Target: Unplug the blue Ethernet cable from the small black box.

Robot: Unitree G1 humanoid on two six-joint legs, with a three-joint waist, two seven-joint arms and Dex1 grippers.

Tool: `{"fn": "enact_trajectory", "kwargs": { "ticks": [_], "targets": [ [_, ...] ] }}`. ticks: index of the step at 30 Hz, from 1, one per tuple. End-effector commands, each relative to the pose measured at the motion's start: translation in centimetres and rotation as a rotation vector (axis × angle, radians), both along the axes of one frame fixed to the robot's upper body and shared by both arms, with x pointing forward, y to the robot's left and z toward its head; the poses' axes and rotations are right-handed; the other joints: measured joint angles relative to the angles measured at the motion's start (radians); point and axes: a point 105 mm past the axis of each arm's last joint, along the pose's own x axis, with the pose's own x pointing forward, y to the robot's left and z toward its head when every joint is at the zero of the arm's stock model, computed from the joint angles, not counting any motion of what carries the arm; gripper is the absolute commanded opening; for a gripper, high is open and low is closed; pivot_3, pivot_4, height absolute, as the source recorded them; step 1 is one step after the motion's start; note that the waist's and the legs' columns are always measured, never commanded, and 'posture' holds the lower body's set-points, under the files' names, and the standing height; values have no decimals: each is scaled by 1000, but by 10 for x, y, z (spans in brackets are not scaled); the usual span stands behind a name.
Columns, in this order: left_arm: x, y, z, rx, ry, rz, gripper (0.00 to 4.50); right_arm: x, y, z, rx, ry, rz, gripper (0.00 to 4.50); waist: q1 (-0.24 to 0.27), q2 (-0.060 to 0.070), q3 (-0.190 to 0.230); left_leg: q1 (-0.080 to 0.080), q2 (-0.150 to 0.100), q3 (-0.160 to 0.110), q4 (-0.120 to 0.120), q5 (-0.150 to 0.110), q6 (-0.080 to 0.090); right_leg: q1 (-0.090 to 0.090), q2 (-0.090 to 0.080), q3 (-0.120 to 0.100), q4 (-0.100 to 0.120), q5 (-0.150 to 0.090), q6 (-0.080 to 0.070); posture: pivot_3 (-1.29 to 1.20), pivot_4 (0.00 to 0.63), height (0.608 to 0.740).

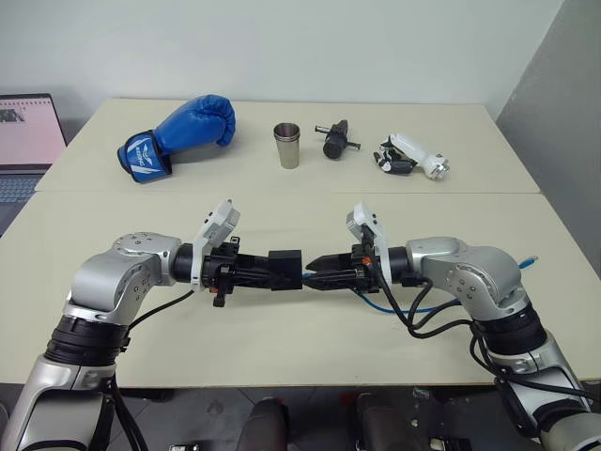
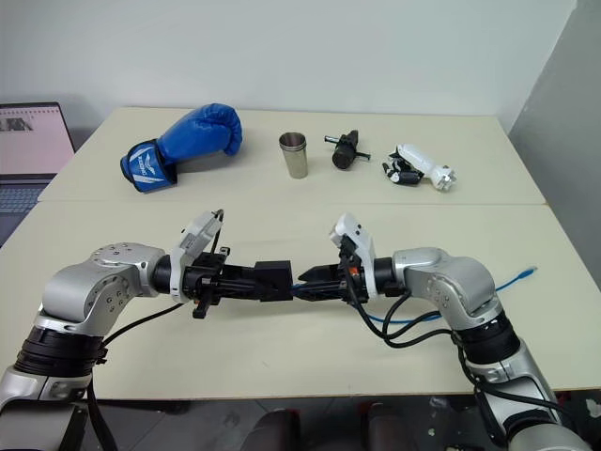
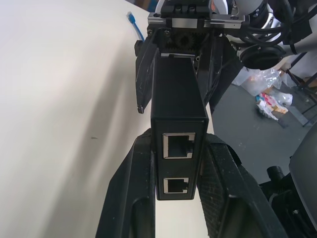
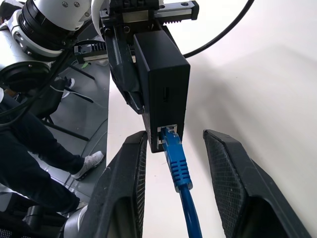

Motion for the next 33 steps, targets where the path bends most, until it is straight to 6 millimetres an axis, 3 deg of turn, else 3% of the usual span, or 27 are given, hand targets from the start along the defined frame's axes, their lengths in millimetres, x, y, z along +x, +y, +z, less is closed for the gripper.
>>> {"fn": "enact_trajectory", "kwargs": {
  "ticks": [1,19,26,33],
  "targets": [
    [-2,0,6,-8,-34,-18,797,-1,0,12,18,-44,27,1881,0,0,0,0,0,0,0,0,0,0,0,0,0,0,0,0,150,740],
    [0,1,4,-11,-38,-16,796,0,-1,10,15,-35,23,1881,0,0,0,0,0,0,0,0,0,0,0,0,0,0,0,0,150,740],
    [0,1,3,-9,-38,-20,796,-1,-1,11,18,-29,38,202,0,0,0,0,0,0,0,0,0,0,0,0,0,0,0,0,150,740],
    [1,0,3,-15,-36,-21,795,-2,-1,13,18,-32,49,71,0,0,0,0,0,0,0,0,0,0,0,0,0,0,0,0,150,740]
  ]
}}
